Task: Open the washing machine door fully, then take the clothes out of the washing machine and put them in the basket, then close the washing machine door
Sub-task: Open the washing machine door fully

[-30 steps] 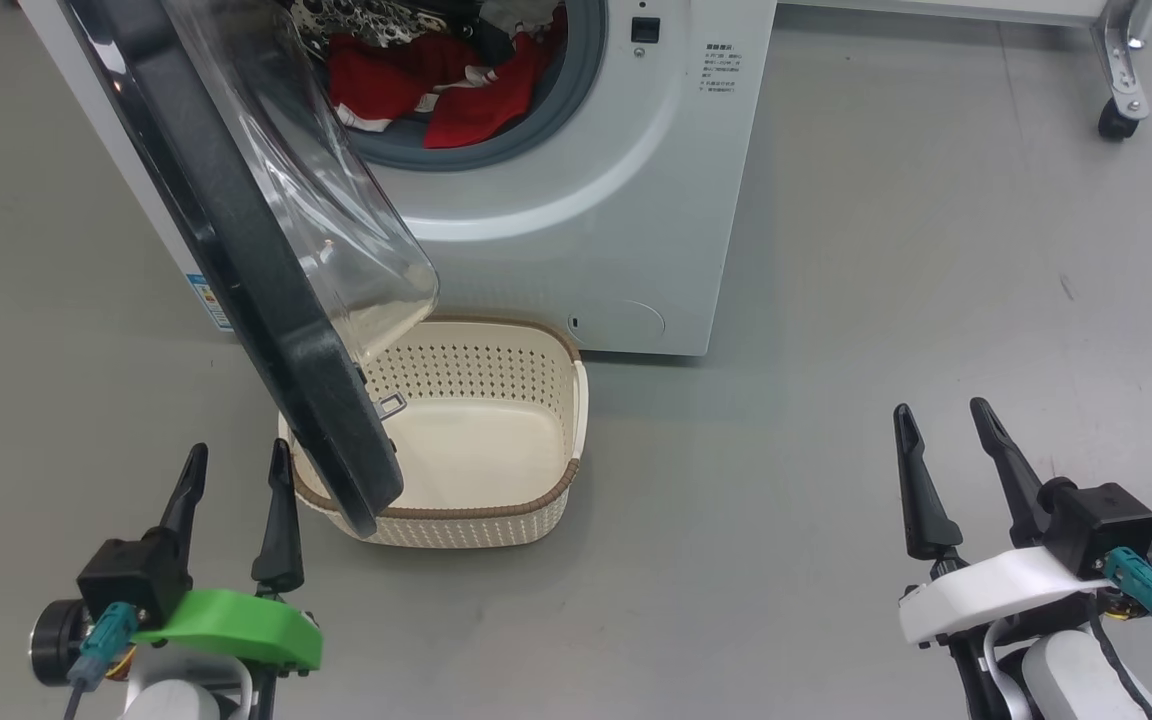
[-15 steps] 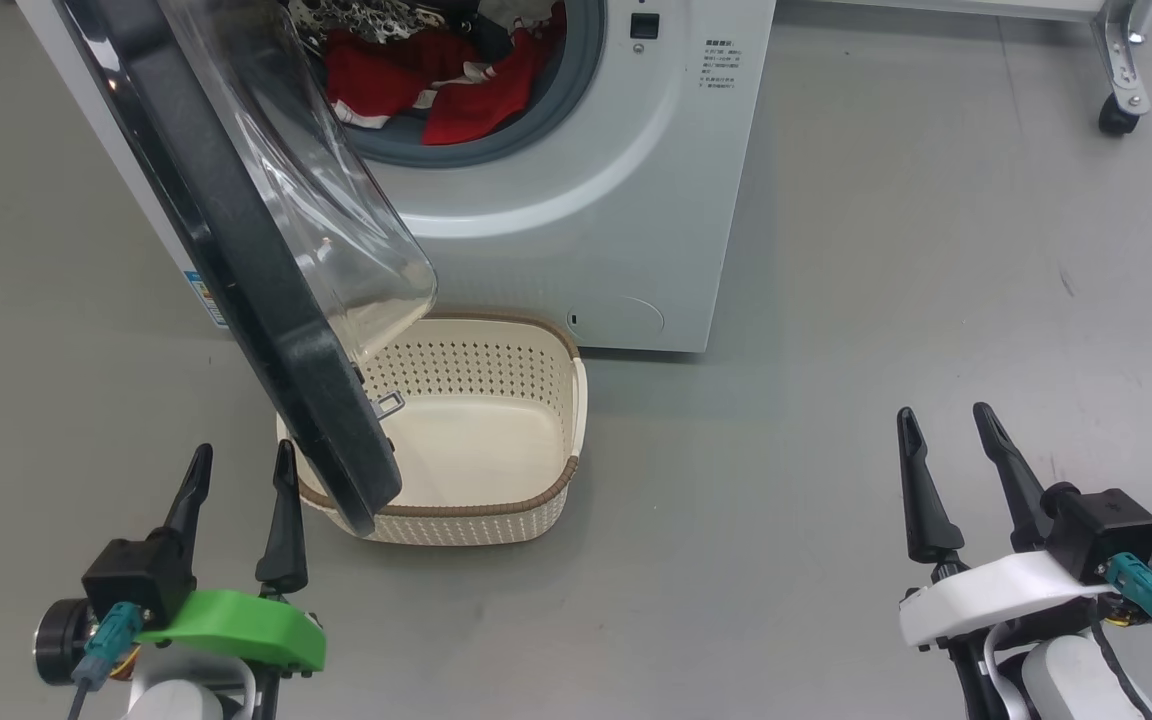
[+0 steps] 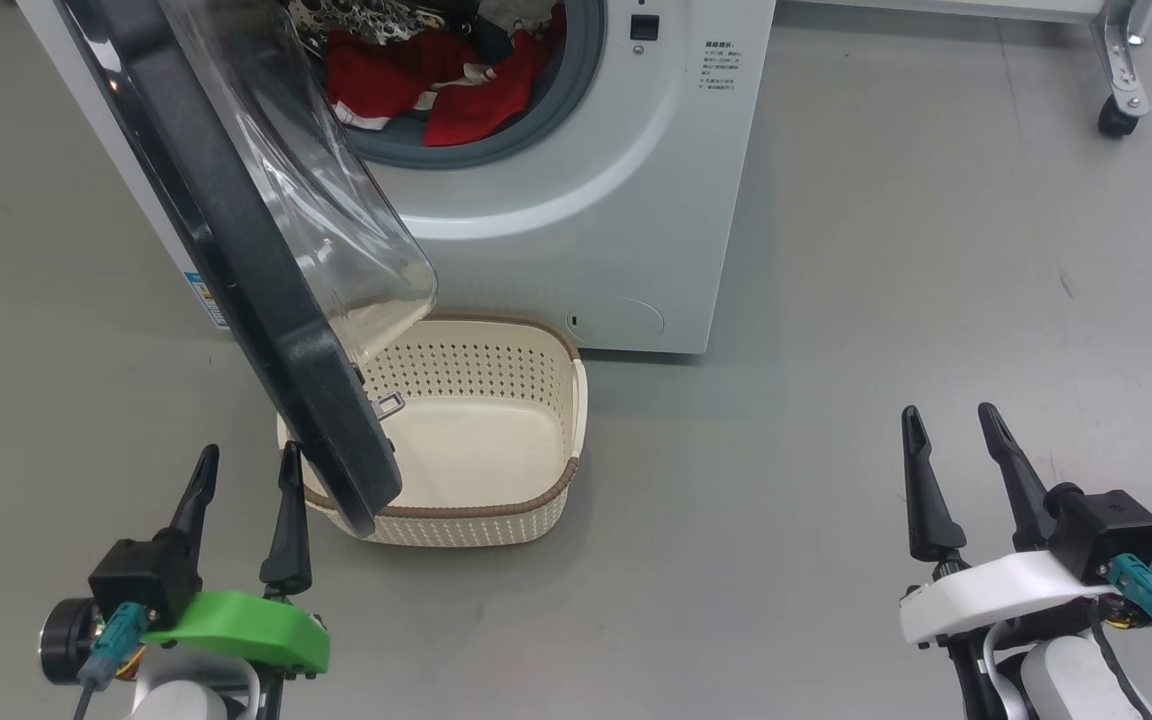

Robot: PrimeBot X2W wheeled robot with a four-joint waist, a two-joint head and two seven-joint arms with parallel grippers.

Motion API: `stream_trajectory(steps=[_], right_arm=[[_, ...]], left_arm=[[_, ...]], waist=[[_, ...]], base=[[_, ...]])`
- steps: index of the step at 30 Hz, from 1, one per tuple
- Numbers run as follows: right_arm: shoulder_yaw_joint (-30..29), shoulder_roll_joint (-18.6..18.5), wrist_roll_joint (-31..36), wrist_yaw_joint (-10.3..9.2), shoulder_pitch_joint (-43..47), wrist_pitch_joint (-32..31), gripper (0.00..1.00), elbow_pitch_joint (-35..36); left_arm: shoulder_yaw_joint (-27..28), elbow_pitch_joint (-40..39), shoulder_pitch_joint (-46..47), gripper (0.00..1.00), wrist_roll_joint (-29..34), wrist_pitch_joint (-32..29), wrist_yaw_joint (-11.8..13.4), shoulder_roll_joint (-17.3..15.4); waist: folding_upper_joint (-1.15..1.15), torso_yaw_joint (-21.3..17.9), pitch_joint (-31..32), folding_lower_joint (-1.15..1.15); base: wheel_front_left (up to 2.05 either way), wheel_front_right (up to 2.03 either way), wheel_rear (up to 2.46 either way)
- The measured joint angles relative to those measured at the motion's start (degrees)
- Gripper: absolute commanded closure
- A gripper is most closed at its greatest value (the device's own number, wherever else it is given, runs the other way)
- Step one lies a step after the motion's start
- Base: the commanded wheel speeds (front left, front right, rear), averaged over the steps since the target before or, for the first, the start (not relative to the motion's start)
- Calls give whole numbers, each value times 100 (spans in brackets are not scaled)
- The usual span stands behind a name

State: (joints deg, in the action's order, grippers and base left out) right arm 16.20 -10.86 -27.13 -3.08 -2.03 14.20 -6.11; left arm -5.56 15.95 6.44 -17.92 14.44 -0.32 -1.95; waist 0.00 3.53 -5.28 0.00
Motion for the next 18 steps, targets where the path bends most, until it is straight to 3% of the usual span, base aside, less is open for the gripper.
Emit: stream_trajectory(steps=[2,3,18], right_arm=[[-20,5,0,7,4,0,0,-3],[-27,7,1,9,6,0,0,-9],[-110,83,157,127,25,0,0,-87]], left_arm=[[-4,8,0,63,-2,1,0,-1],[-19,23,0,100,9,0,0,-1],[11,-104,1,100,144,0,0,0]], waist=[[0,1,2,0],[0,1,2,0],[0,8,30,0]], base=[[0,0,0],[0,0,0],[0,0,0]])
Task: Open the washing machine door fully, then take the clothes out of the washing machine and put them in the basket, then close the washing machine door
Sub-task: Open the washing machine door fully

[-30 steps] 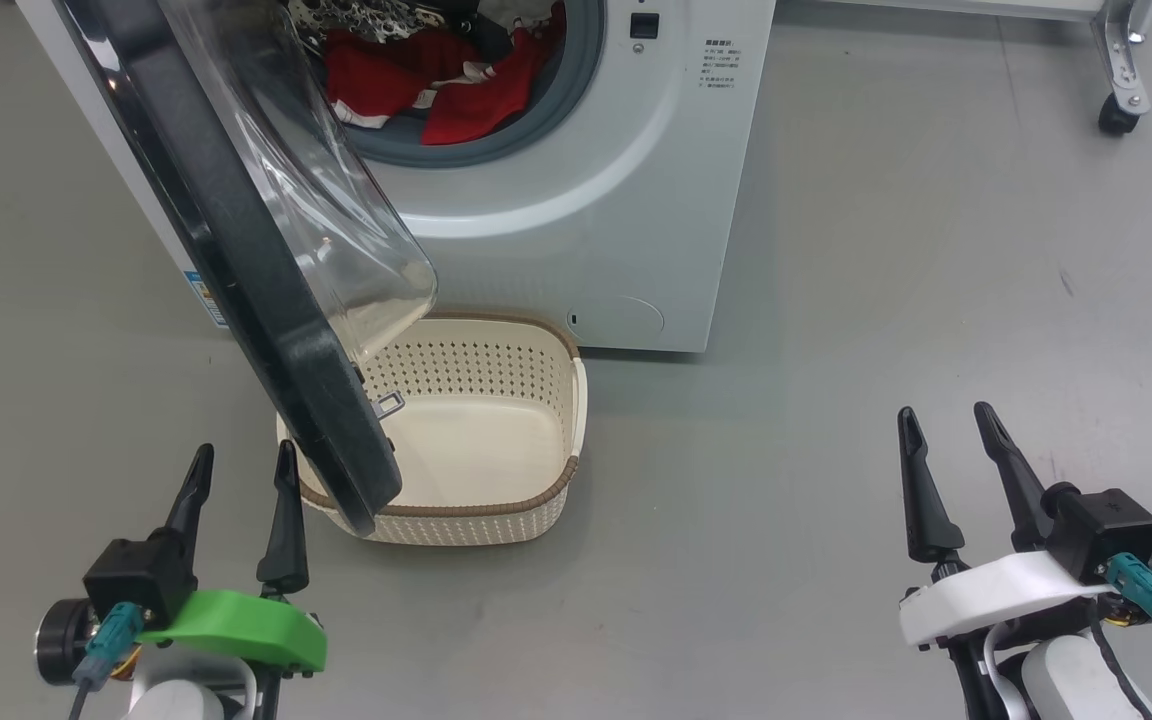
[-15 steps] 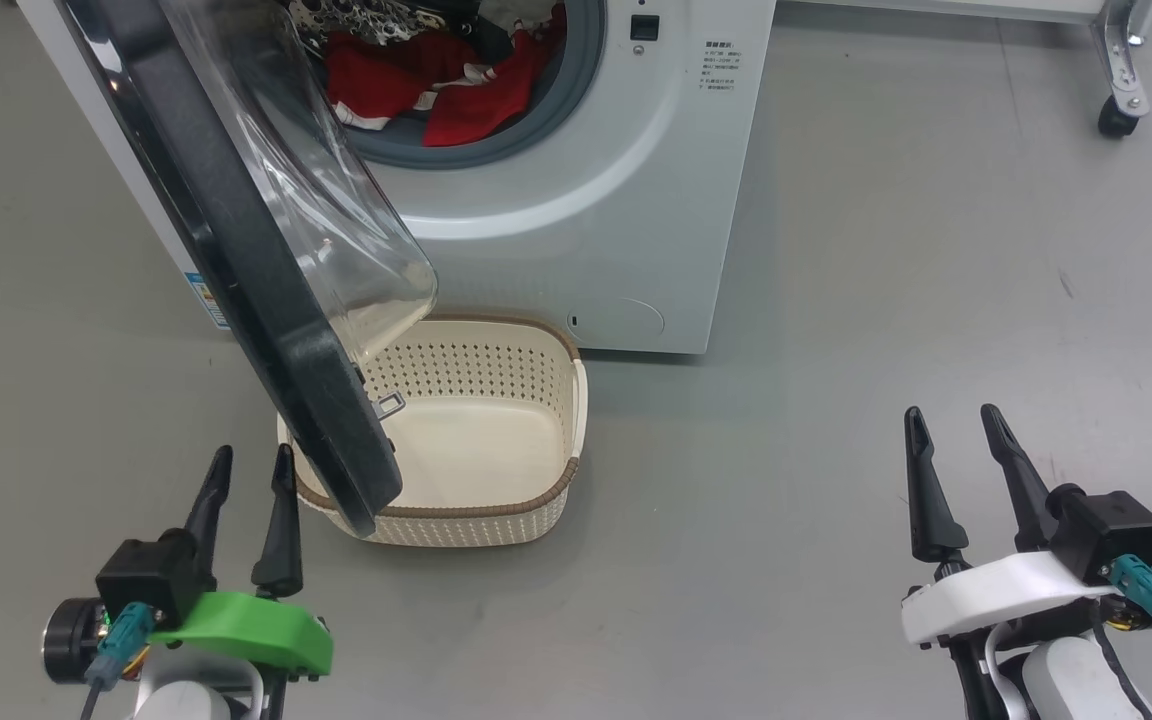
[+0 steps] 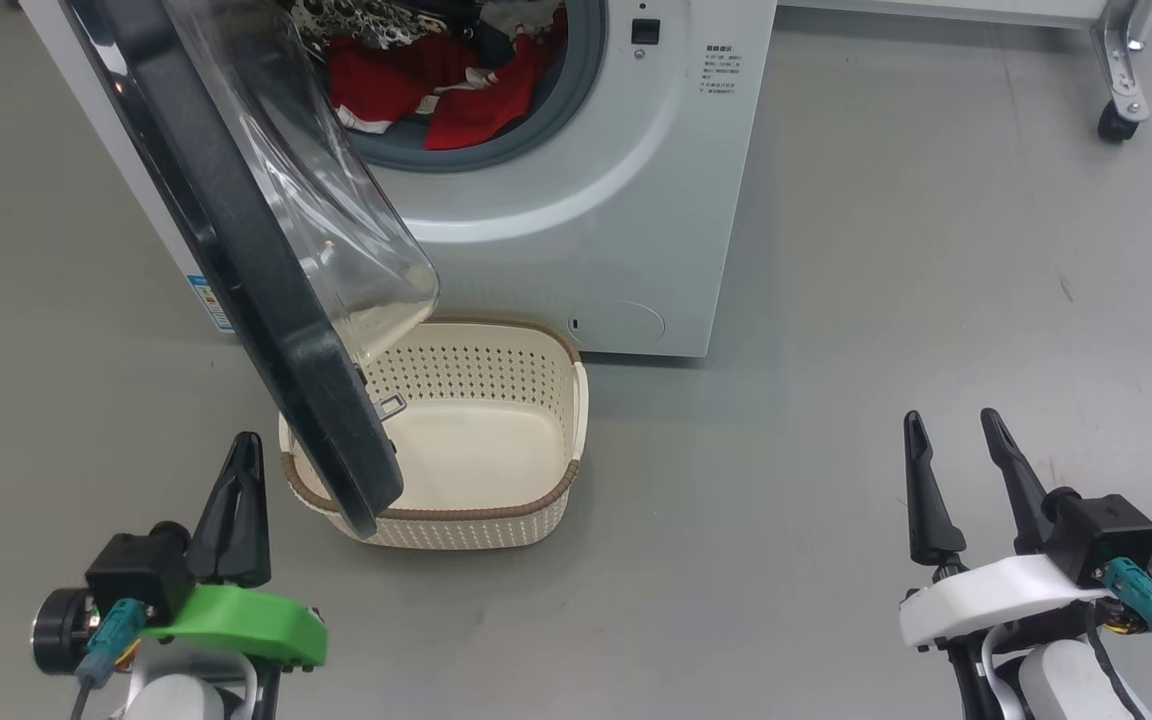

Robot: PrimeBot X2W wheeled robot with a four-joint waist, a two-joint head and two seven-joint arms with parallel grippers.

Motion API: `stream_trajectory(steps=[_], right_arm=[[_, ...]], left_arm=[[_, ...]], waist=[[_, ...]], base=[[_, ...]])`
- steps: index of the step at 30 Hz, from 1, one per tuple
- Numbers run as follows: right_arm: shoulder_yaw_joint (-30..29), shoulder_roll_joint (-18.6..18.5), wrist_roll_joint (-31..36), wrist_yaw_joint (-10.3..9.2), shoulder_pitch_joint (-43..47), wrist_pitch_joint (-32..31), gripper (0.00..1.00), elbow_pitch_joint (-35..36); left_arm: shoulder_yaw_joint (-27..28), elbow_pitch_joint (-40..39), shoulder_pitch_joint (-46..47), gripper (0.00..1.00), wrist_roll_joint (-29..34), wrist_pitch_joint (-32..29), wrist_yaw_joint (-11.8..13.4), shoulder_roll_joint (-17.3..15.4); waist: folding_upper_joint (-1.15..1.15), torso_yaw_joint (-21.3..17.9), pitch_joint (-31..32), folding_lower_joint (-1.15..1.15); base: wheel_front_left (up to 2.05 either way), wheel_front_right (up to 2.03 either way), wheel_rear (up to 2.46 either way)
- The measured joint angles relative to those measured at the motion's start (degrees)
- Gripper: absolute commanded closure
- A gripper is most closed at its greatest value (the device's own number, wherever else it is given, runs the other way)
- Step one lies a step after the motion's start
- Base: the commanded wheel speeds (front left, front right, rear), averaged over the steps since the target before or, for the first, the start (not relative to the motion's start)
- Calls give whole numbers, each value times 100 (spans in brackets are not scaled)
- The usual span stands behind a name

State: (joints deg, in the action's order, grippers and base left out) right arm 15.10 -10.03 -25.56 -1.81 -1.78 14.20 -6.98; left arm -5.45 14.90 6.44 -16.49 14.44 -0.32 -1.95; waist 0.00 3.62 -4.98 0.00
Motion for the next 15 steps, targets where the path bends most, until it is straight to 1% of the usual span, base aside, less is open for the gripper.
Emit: stream_trajectory(steps=[8,12,15], right_arm=[[-38,48,51,73,1,0,0,-38],[-57,81,57,78,3,0,0,-55],[-57,110,75,122,4,0,0,-82]], left_arm=[[323,-482,61,100,16,0,1,2],[512,-846,298,100,47,1,1,3],[570,-1116,513,100,149,2,0,-19]], waist=[[0,-3,41,0],[0,-5,67,0],[0,-4,85,0]], base=[[0,0,0],[0,0,0],[0,0,0]])
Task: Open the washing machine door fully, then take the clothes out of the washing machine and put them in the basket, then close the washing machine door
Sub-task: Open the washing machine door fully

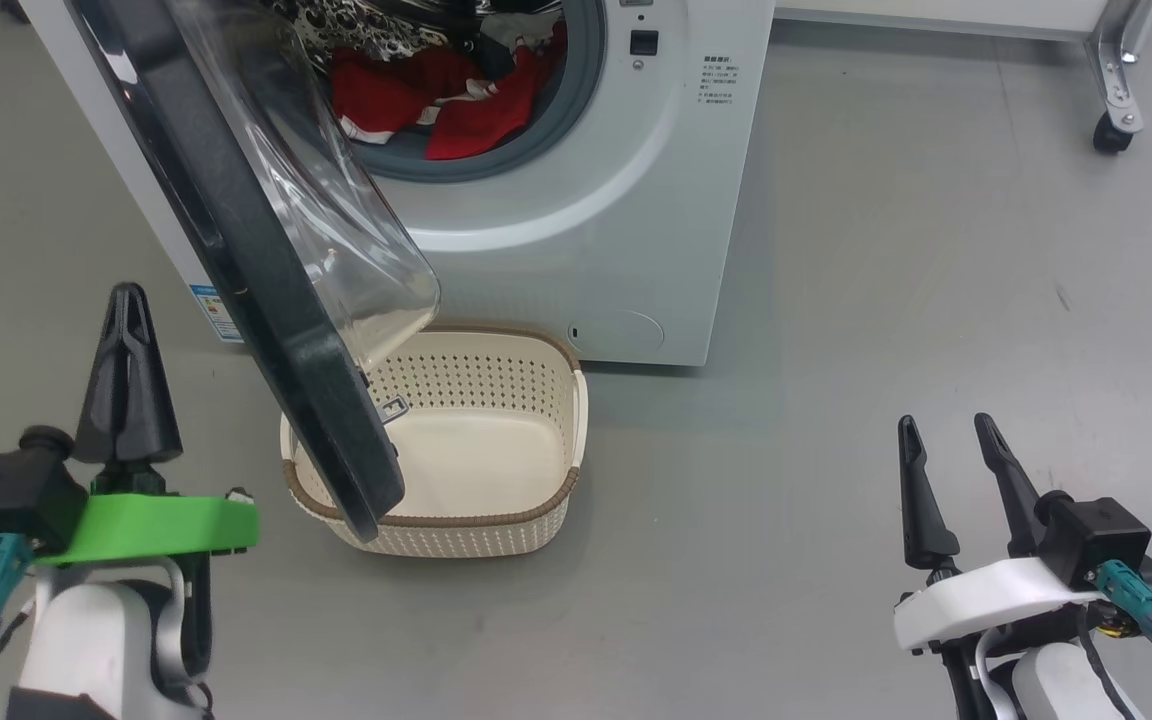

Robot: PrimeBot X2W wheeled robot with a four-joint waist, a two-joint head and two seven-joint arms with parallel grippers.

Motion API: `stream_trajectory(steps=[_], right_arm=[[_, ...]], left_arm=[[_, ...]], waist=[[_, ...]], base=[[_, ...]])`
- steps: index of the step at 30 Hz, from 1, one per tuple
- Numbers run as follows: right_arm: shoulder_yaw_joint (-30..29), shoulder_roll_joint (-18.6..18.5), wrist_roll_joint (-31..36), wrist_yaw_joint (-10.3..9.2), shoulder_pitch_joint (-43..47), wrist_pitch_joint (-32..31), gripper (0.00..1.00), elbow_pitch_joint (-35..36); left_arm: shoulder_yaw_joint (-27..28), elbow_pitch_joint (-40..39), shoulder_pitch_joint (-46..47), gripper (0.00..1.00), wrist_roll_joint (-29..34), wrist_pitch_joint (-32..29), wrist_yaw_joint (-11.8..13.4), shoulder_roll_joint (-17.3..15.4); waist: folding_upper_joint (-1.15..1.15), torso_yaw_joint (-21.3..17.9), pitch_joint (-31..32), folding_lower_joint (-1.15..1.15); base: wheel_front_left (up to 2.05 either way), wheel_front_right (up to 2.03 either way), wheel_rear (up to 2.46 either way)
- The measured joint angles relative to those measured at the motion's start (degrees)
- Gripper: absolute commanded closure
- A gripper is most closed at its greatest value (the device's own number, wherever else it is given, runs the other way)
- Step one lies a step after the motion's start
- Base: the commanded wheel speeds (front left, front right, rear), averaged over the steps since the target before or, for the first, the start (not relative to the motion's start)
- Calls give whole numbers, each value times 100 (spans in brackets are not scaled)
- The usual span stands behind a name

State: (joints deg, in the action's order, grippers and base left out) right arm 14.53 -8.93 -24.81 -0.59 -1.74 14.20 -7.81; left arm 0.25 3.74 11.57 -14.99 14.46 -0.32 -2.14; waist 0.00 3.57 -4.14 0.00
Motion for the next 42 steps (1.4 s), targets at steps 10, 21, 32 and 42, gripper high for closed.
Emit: stream_trajectory(steps=[10,21,32,42], right_arm=[[-67,68,36,52,2,0,0,-31],[-144,169,79,103,2,0,0,-63],[-222,250,121,153,3,1,0,-110],[-270,319,148,208,3,1,0,-143]], left_arm=[[4,-669,705,100,176,30,-102,-156],[-414,-979,1143,100,342,23,-274,-215],[-1225,-577,892,100,341,-374,-455,-103],[-1748,2,429,100,189,-765,-510,-78]], waist=[[0,5,44,0],[0,-39,52,0],[0,-94,63,0],[0,-151,72,0]], base=[[0,0,0],[0,0,0],[0,0,0],[0,0,0]])
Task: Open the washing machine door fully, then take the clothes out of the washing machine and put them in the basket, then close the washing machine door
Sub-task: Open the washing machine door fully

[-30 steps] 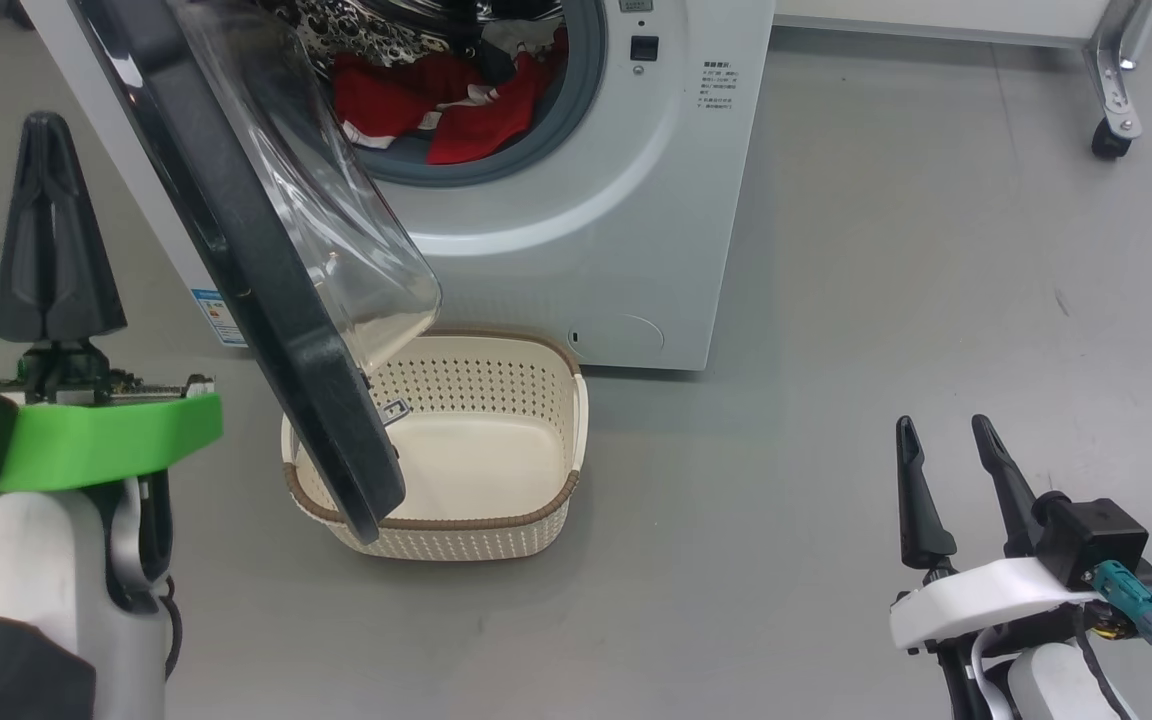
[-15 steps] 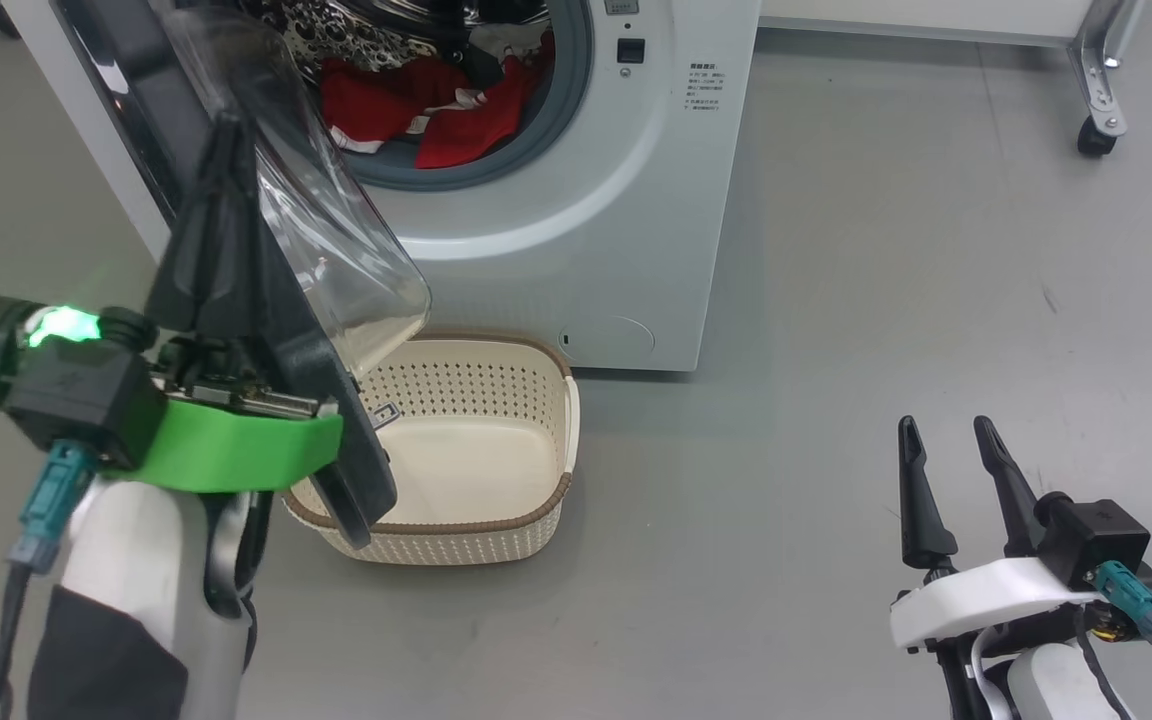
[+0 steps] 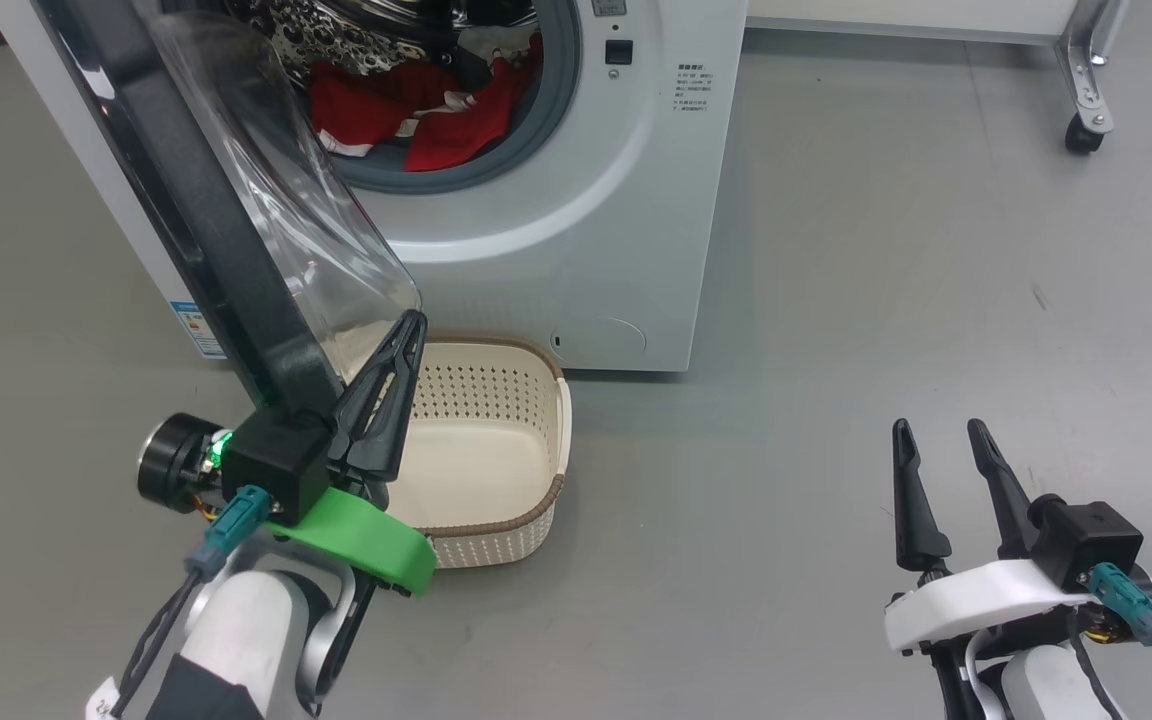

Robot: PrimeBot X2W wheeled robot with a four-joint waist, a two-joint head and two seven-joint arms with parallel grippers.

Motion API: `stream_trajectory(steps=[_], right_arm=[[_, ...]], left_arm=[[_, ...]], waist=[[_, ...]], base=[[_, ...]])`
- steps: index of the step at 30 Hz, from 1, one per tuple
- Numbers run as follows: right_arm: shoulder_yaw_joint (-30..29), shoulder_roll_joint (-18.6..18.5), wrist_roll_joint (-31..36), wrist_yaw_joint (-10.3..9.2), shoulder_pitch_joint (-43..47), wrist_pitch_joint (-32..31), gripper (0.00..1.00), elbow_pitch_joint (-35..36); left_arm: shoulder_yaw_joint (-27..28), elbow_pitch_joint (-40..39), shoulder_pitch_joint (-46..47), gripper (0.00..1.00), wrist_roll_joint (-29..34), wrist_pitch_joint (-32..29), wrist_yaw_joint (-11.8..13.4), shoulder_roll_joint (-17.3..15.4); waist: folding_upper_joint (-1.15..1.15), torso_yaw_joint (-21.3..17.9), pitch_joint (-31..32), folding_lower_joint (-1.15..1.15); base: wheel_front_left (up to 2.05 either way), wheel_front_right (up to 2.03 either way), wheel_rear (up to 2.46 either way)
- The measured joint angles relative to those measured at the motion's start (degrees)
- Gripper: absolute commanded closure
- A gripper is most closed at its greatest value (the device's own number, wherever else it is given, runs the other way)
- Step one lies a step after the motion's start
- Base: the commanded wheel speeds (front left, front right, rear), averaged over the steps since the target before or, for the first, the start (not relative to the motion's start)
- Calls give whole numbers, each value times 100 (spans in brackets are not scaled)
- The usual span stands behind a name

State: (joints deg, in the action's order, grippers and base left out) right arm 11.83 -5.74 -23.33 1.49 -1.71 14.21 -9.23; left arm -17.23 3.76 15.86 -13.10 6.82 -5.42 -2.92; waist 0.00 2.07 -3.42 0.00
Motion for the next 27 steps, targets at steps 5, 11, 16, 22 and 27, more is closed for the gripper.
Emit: stream_trajectory(steps=[5,11,16,22,27], right_arm=[[-11,29,53,46,-1,0,0,-35],[-68,30,87,46,-1,0,0,-38],[-94,43,130,48,1,0,0,-51],[-111,60,141,96,1,0,0,-57],[-142,79,178,98,1,0,0,-59]], left_arm=[[-101,322,-146,100,-99,-232,-15,1],[-94,548,-182,100,-207,-308,-35,4],[-3,770,-185,100,-254,-374,16,7],[91,1067,-205,100,-296,-452,125,10],[202,1166,-205,100,-337,-455,240,14]], waist=[[0,-70,3,0],[0,-122,-4,0],[0,-156,-28,0],[0,-175,-59,0],[0,-174,-89,0]], base=[[0,0,0],[0,0,0],[0,0,0],[0,0,0],[0,0,0]])
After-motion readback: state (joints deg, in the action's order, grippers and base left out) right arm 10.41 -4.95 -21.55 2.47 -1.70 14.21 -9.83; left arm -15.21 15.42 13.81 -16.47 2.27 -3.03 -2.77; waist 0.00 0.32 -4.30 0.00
